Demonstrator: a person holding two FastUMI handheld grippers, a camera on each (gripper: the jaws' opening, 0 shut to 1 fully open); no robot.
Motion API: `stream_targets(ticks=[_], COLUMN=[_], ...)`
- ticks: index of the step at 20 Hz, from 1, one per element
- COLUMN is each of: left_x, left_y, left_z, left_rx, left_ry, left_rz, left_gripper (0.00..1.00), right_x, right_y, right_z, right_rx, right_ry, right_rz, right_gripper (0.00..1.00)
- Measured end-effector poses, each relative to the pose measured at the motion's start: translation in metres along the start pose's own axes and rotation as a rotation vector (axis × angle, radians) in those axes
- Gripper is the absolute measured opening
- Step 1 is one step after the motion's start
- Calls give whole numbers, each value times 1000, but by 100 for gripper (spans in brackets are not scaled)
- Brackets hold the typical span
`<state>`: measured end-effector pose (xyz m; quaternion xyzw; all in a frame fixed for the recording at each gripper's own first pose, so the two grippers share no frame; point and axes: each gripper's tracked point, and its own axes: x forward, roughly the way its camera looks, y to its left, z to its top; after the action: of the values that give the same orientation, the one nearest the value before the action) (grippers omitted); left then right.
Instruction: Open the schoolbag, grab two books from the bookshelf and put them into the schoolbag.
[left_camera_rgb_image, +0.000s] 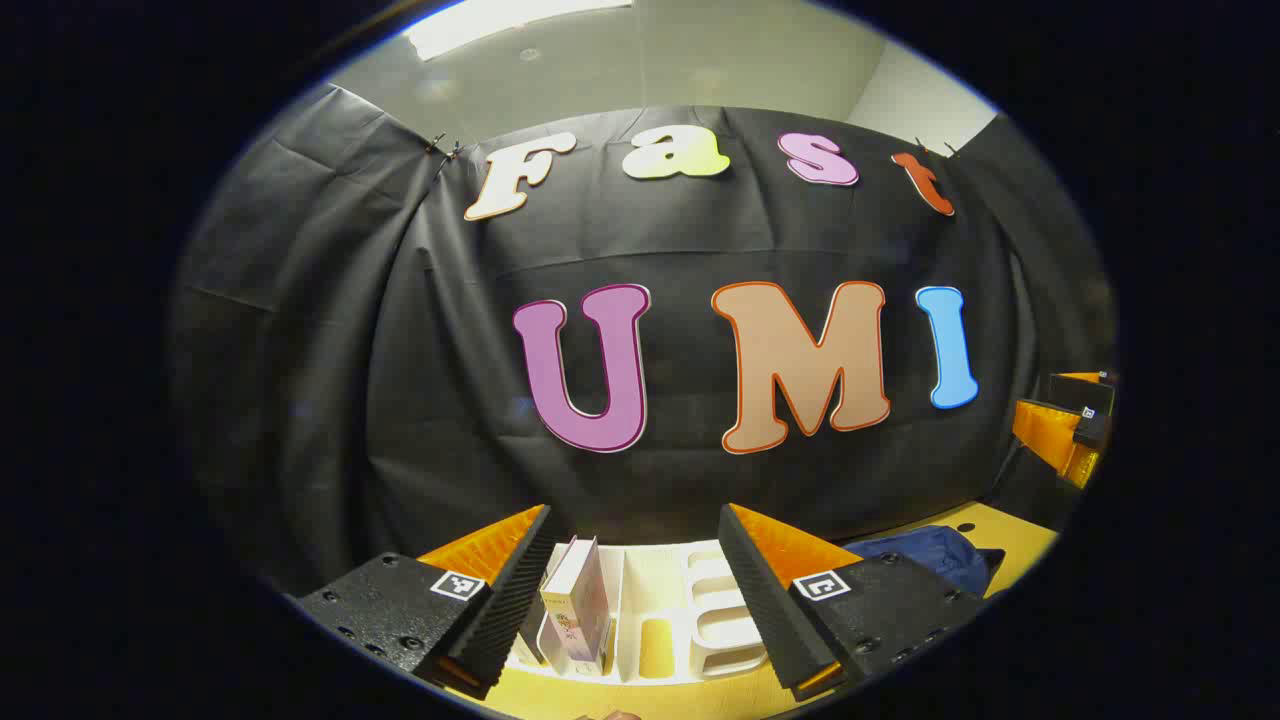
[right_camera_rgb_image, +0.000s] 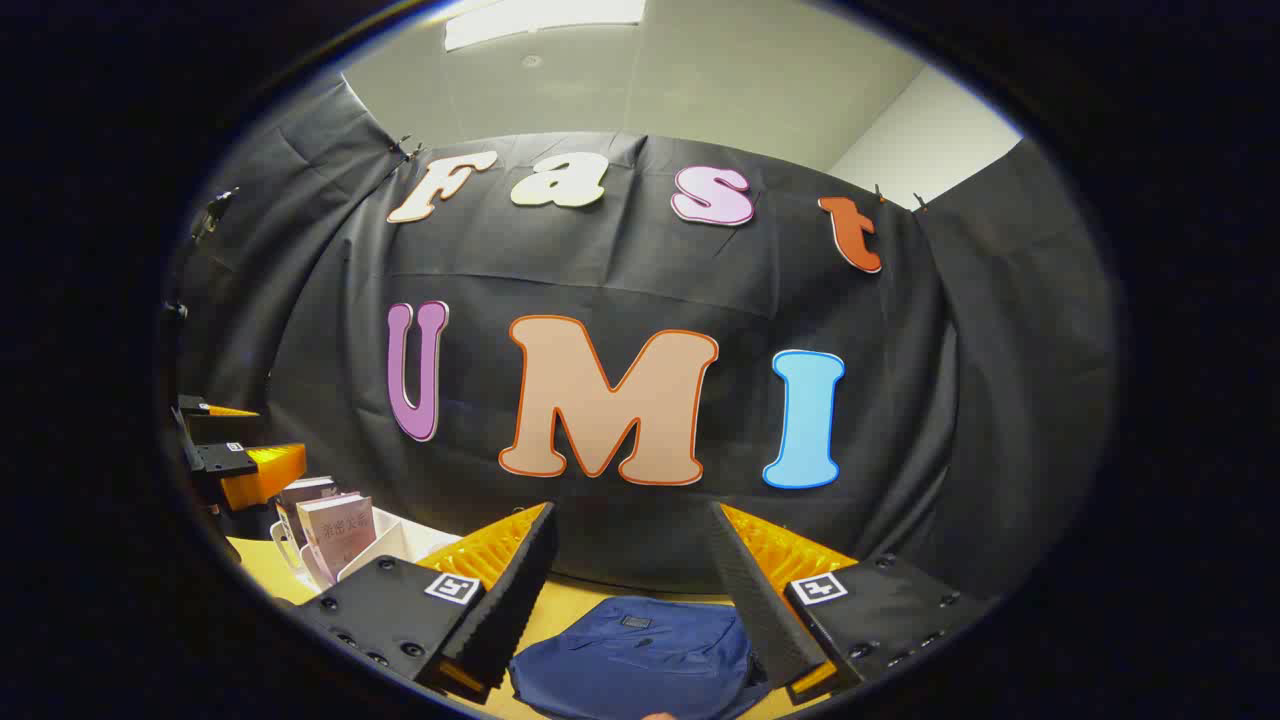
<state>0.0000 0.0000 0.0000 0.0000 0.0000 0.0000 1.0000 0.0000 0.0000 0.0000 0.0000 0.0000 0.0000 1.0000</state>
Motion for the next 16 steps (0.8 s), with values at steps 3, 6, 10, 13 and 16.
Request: stream_targets(ticks=[3, 6, 10, 13, 16], left_x=[2, 2, 5, 7, 8], left_y=[1, 2, 3, 3, 1], left_z=[0, -1, 0, 1, 1], left_rx=[5, 5, 14, 18, 18], left_ry=[-5, -1, -6, -10, -7], left_rz=[7, 14, 20, 22, 22], left_gripper=[95, 95, 94, 94, 95], right_x=[3, 7, 11, 13, 13], right_y=[-4, -5, -10, -10, -14], right_z=[-2, -3, -3, -5, -6], right_rx=[-1, 5, 21, 26, 21], right_ry=[4, 6, 7, 12, 15], right_rz=[-2, -5, -17, -14, -18], right_gripper=[99, 98, 99, 96, 96])
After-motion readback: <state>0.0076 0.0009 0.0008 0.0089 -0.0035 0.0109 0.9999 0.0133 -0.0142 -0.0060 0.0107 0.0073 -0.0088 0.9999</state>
